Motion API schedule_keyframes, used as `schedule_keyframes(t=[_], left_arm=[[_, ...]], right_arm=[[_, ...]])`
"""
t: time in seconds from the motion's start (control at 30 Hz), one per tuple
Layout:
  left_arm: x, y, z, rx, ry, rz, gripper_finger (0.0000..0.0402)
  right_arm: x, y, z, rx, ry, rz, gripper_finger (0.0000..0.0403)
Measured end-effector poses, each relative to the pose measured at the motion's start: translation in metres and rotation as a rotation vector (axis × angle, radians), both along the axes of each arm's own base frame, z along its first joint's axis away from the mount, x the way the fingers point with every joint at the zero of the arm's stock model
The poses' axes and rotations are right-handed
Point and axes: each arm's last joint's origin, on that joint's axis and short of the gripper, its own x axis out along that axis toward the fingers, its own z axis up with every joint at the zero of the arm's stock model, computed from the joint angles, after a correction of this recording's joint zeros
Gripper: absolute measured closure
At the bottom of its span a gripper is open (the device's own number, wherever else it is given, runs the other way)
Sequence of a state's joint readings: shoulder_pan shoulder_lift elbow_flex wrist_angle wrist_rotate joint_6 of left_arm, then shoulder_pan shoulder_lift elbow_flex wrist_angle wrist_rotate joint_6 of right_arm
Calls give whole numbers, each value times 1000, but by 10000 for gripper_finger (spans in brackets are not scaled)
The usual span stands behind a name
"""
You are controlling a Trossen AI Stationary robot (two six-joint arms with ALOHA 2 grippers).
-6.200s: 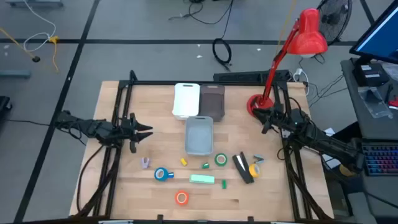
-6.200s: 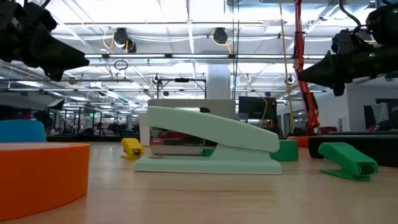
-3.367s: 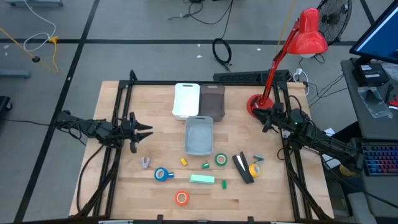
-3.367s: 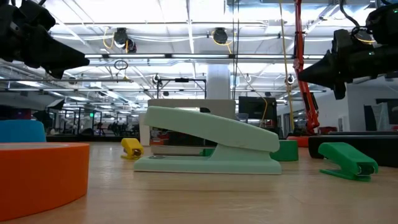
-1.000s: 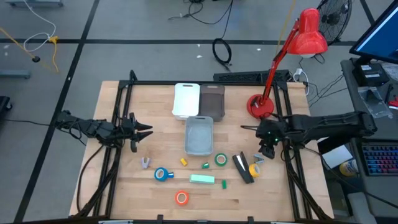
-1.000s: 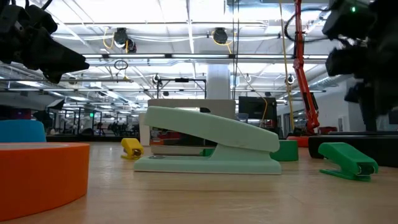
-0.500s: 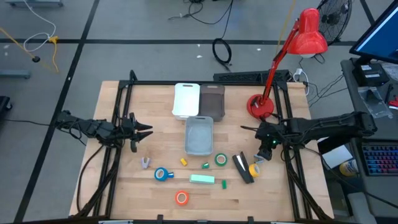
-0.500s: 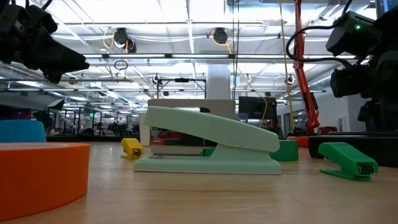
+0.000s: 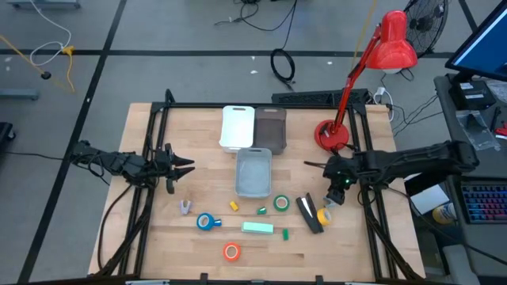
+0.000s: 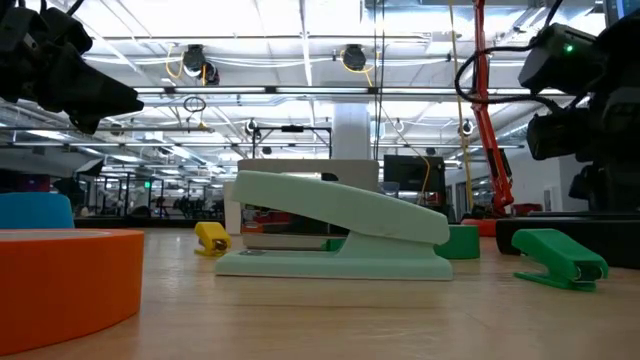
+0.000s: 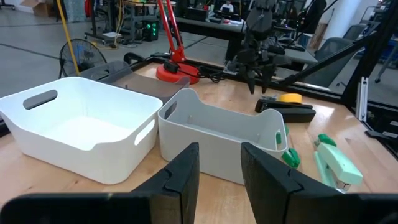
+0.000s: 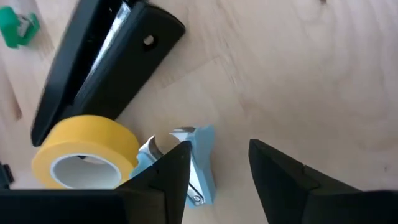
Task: Pick and place Stapler, Stapler remover, tape
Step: Put the sky blue staple remover into the white bin
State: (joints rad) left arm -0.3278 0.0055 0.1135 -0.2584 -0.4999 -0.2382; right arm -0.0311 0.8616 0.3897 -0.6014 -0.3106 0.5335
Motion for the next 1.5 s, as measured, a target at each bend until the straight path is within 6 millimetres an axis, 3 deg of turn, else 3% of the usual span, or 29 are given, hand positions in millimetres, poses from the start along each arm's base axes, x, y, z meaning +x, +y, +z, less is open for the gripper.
schedule_keyframes(t=[0.47,0.87,1.1,1.5], left_arm=[[0,0,0,0,2,0,282],[0,2,0,10,-1,63,282],[0,2,0,10,-1,70,282],[0,2,0,9,-2,70,282]], right_arm=[[2,0,-5,-3,35,24,253],[6,0,-3,8,-4,-1,326],[7,0,-2,11,-10,0,391],[7,0,-3,30,7,-44,400]])
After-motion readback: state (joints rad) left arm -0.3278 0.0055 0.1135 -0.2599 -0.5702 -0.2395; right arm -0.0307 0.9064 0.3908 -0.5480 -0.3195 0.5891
